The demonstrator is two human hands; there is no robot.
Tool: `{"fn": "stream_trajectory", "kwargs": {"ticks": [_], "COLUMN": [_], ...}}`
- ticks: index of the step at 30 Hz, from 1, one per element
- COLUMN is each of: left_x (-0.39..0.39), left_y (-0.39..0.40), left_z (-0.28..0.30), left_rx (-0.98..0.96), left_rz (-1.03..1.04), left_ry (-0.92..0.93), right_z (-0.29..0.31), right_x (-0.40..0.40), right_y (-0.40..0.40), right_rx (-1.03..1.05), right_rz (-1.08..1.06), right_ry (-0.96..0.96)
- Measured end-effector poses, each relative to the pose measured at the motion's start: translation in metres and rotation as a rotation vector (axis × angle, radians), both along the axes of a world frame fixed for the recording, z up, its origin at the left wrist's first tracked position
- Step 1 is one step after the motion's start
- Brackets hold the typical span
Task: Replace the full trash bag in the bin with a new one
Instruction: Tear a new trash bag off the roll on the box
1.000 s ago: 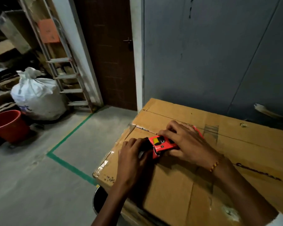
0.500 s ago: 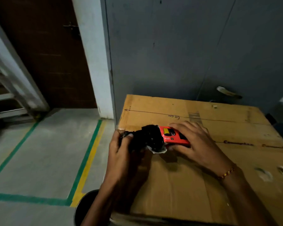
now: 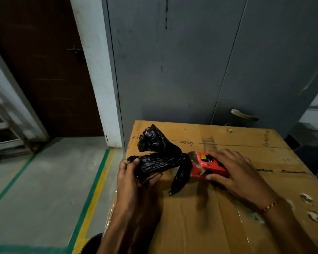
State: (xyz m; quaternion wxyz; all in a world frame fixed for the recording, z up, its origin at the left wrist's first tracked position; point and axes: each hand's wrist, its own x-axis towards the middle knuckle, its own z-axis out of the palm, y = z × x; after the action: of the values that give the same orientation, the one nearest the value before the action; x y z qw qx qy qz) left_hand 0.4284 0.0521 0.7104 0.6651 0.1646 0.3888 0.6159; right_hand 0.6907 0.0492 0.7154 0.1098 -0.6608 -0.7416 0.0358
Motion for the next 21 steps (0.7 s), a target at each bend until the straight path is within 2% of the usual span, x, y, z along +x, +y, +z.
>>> {"fn": "stream_trajectory", "kwargs": {"ticks": [3,5,9,12,15,18,21], "left_x": [0.003,0.005,0.009,0.014,0.017,0.014,0.017], "left_y": [-0.006,-0.01,-0.02,-0.028,-0.038,-0.047,-0.048], "left_z": [0.001,0.001,0.0,-0.001,0.001,0.0,-0.004], "left_rx": [0.012,0.009,0.026,0.068,0.102,0.159,0.257], "left_rz": [0.021,0.039,0.061,0.021,-0.067,-0.126,-0.121], "left_ry": [0.026,0.061,0.125,0.168,0.203,0.299,0.458], "right_z": [-0.007,-0.008,0.001,0.004,-0.006,-0.018,-0.027], "right_x": [0.001,-0.002,-0.021,-0.046,-0.066,-0.078,-0.086], "right_y": [0.0,-0.002,-0.015,-0.023,-0.025,-0.029,-0.033], "right_rx": [0.005,0.054,0.154,0.004,-0.193,-0.199,-0.318], "right_rz": [0.055,0.099,0.181,0.229,0.273,0.179,0.096], "right_ry": [-0.017,0.053,0.547,0.907,1.052,1.176,1.468]}}
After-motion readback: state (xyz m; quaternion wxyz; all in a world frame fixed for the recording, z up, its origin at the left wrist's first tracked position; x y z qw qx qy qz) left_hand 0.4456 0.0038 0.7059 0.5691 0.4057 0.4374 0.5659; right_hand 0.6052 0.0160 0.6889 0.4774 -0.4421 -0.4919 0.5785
